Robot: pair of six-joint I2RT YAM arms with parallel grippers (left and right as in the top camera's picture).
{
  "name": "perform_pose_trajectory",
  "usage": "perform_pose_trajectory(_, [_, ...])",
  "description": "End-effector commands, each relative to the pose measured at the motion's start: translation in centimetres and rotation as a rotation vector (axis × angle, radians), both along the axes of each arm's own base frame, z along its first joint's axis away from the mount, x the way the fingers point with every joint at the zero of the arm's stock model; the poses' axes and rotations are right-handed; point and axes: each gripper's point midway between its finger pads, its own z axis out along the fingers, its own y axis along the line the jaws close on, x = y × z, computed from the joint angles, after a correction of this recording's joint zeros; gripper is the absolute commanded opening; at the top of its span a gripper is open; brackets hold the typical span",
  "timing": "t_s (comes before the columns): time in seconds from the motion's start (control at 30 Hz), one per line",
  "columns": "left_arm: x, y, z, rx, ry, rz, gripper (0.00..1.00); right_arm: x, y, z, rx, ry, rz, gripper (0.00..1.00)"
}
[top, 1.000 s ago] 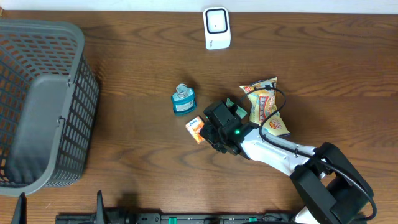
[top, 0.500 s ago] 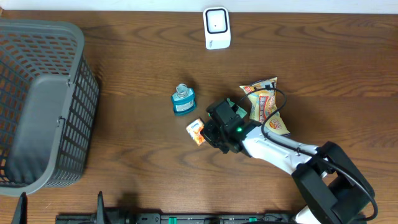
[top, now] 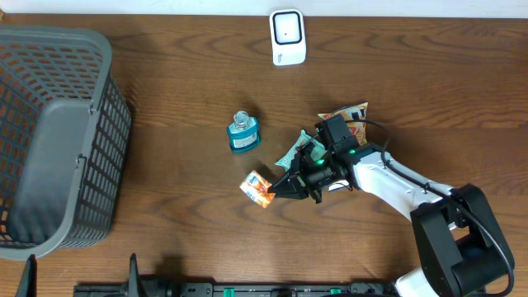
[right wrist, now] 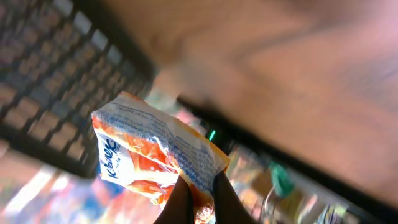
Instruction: Scan the item barcode
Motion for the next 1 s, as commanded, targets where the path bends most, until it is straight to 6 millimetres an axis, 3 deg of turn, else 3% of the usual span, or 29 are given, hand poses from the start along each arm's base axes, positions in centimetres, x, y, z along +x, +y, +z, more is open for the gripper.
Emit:
perform_pose_trajectory(0.0, [-0.8, -0.2, 0.5, -0.005, -0.021, -0.020, 0.99, -1.3, 0.1, 4.2, 0.226, 0.042, 0.074, 0.02])
perform_pose_trajectory(0.2, [-1.1, -0.3, 0.9, -0.005, -0.040, -0.034, 0.99, -1.8, -0.5, 5.8, 0.264, 0.031, 0.081, 0.01])
perform_pose_trajectory(0.4, [-0.6, -0.5, 0.4, 0.018, -0.028, -0.066, 0.99, -3.7, -2.0, 7.7, 0.139, -0.033, 0.045, 0.02])
perform_pose_trajectory(0.57, [-0.6, -0.5, 0.5, 0.133, -0.057, -0.009, 0.99, -4.7, -3.3, 11.1, 0.111, -0.161, -0.007, 0.02])
perform_pose_trajectory(0.7, [-1.0, -0.5, 1.8, 0.143, -0.110, 0.002, 0.99, -4.9, -4.0, 12.9, 0.126, -0.210, -0.042, 0.02])
perform_pose_trajectory(0.83, [-0.4, 1.0, 3.1, 0.098, -0.134, 0.080, 0.99, -4.5, -4.9, 12.6, 0.087, -0.204, -0.087, 0.02])
perform_pose_trajectory(0.97, [1.9, 3.0, 3.0, 0.044, -0.074, 0.185, 0.99, -5.8, -6.4, 11.2, 0.007, -0.039, -0.134, 0.02])
